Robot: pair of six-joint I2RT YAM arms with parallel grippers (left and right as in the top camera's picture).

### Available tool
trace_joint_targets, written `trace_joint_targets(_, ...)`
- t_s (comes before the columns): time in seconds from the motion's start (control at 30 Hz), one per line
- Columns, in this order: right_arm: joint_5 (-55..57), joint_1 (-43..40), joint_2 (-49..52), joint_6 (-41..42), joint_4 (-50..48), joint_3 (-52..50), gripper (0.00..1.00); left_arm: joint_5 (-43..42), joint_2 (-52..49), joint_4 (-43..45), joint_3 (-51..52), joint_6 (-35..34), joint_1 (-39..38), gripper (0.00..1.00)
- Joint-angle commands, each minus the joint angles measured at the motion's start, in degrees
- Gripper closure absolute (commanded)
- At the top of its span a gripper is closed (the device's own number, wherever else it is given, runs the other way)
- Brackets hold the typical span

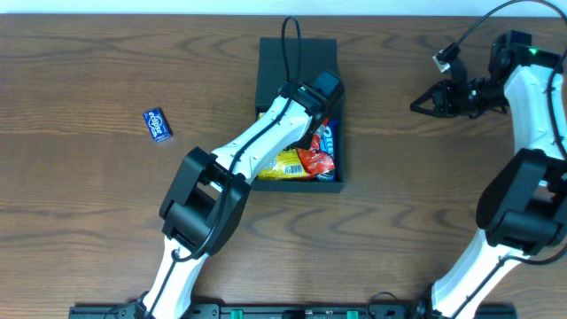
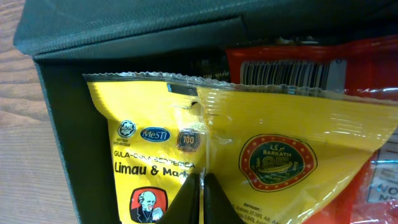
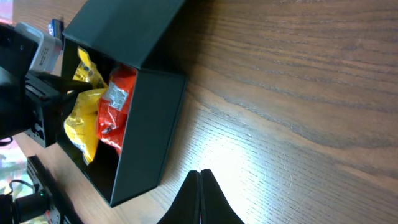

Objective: Pack container
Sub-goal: 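Release the yellow bag and press it down into the box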

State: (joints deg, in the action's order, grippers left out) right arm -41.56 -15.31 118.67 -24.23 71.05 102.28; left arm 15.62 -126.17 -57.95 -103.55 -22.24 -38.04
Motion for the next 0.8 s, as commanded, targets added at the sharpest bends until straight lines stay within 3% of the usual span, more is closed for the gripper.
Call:
trace_joint_targets(0.0, -0.26, -0.22, -0.22, 0.59, -0.15, 1.11, 0.99, -0.87, 2.19, -1.33, -0.96, -0.02, 0.24, 0.94)
trace_joint_targets(0.23, -0.26, -0.22, -0.22, 0.59, -0.48, 1.11, 0.99, -0.17, 11.93, -2.25, -1.36, -0.02, -0.74, 0.94)
trace_joint_targets(0.47, -0.26, -0.2, -0.22, 0.59, -0.57, 1.11, 0.99, -4.28, 8.59, -6.73, 1.29, 0.04, -1.92, 0.94)
trace_joint_targets(0.77, -0.26, -0.2, -0.22, 0.61, -0.55, 1.11, 0.99, -9.73, 8.17, -1.09, 10.27, 3.93, -2.16, 0.94)
